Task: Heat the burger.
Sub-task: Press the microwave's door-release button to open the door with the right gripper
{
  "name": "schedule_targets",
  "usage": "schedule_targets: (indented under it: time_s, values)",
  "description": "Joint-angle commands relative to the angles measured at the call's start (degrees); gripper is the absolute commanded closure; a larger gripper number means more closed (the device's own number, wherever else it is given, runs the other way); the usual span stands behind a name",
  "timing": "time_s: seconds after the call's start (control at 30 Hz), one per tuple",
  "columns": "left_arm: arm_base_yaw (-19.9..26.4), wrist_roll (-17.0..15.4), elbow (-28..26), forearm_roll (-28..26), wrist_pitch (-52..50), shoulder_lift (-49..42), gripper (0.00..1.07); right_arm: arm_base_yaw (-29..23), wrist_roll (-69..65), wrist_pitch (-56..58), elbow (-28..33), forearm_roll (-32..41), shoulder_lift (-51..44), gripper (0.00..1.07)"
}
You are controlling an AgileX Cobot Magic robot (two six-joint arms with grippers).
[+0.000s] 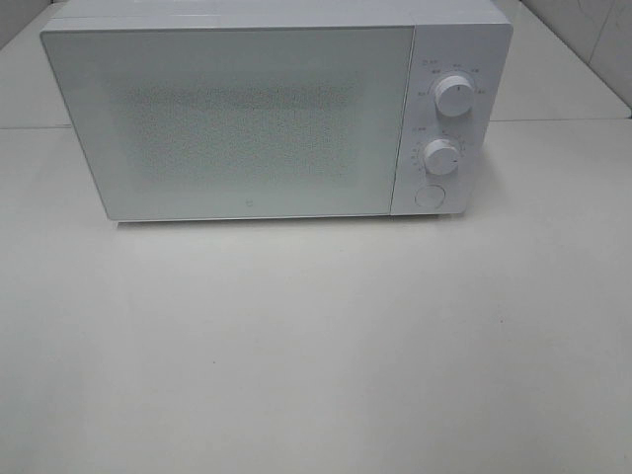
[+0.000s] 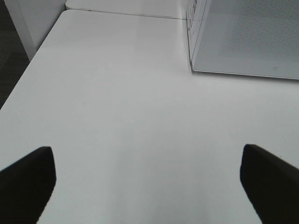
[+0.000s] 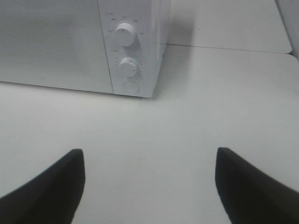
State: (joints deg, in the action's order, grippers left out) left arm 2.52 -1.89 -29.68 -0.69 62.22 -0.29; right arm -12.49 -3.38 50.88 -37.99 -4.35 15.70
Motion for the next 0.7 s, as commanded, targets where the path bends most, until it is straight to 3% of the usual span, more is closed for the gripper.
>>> schedule_targets:
  time_s: [0.03, 0.17, 0.47, 0.7]
  values:
    - [0.17, 0.06, 0.17, 0.0, -0.97, -0.57, 0.07, 3.21, -1.6, 2.75, -0.52, -0.57, -5.84, 0.31]
    - [0.17, 0.06, 0.17, 0.0, -0.97, -0.57, 0.07, 4.35, -1.72, 2.41, -0.17, -0.69, -8.54, 0.31]
    - [0.17, 0.06, 0.17, 0.0, -0.97, -0.57, 0.07, 7.1, -1.55, 1.78, 8.54, -1.03, -17.76, 0.31]
    - [0.17, -0.06, 0.17, 0.06, -0.97, -0.34, 0.07, 7.85, -1.2, 4.07, 9.97, -0.57, -17.65, 0.31]
